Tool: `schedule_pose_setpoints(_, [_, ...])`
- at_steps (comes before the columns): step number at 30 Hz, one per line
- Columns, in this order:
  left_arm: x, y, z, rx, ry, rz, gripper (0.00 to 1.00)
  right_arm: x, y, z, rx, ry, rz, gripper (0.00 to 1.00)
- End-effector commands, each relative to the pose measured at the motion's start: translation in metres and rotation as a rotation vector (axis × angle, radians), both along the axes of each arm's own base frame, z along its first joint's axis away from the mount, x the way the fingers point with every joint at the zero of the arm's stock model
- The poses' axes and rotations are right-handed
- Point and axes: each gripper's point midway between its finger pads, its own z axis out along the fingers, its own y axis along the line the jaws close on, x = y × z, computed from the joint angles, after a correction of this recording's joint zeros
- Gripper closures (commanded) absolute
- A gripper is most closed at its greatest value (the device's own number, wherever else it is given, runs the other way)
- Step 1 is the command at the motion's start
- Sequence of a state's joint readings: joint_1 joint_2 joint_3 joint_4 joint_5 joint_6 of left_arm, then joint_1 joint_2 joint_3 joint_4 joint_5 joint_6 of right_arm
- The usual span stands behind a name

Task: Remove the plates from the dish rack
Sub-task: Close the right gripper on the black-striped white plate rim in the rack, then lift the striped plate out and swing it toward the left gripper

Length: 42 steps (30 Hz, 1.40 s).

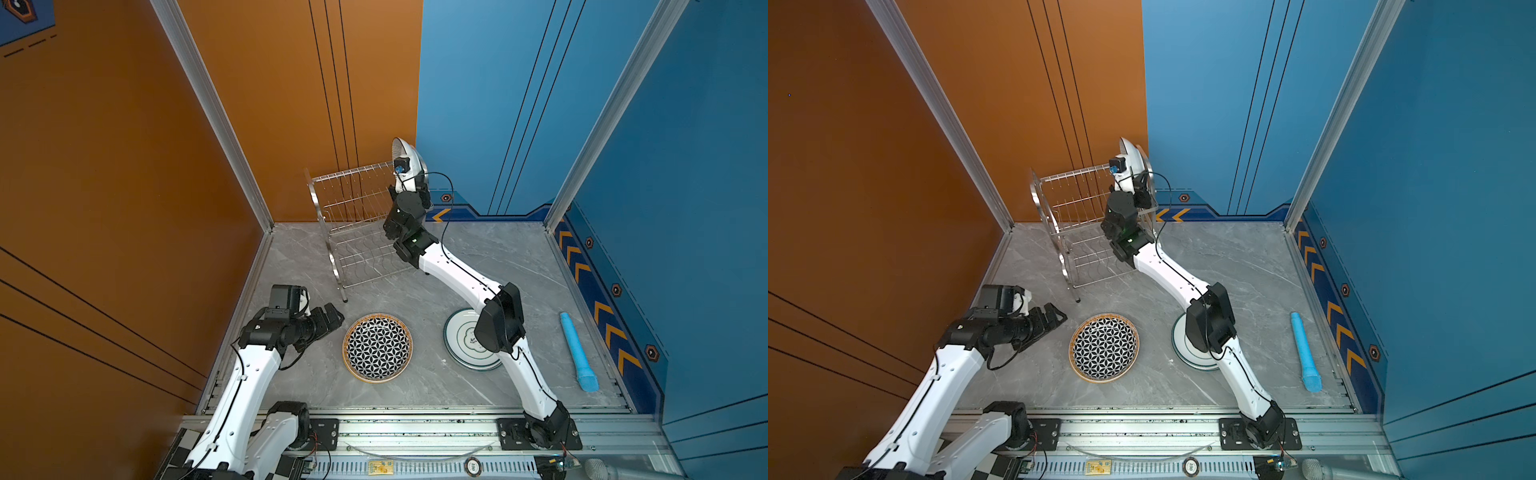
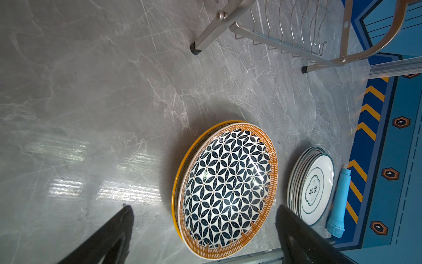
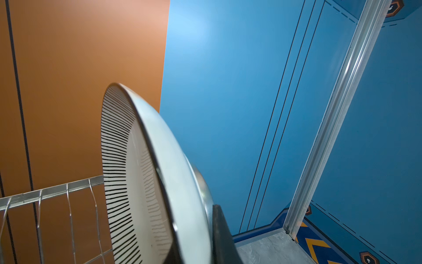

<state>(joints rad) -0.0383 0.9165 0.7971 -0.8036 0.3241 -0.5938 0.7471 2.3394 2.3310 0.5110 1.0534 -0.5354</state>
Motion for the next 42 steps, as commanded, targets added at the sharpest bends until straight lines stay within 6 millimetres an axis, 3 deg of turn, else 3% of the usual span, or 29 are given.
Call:
schedule_pose_setpoints(1, [0.000,-0.002,0.000,-0.012,-0.004,-0.014,0.02,-0.034,-0.018,0.064,0.143,-0.141,0.030,1.00])
schedule_pose_setpoints(26, [0.000,-0.002,-0.002,-0.016,-0.008,-0.010,0.02,-0.064,-0.042,0.120,0.348,-0.375,0.140,1.00])
schedule_pose_setpoints(31, [0.000,-0.002,-0.001,-0.017,-0.012,-0.012,0.02,-0.071,-0.047,0.133,0.451,-0.376,0.256,1.00])
schedule_pose_setpoints(42, [0.000,-0.003,0.004,-0.017,-0.033,-0.021,0.02,-0.081,-0.049,0.138,0.660,-0.314,0.490,1.00])
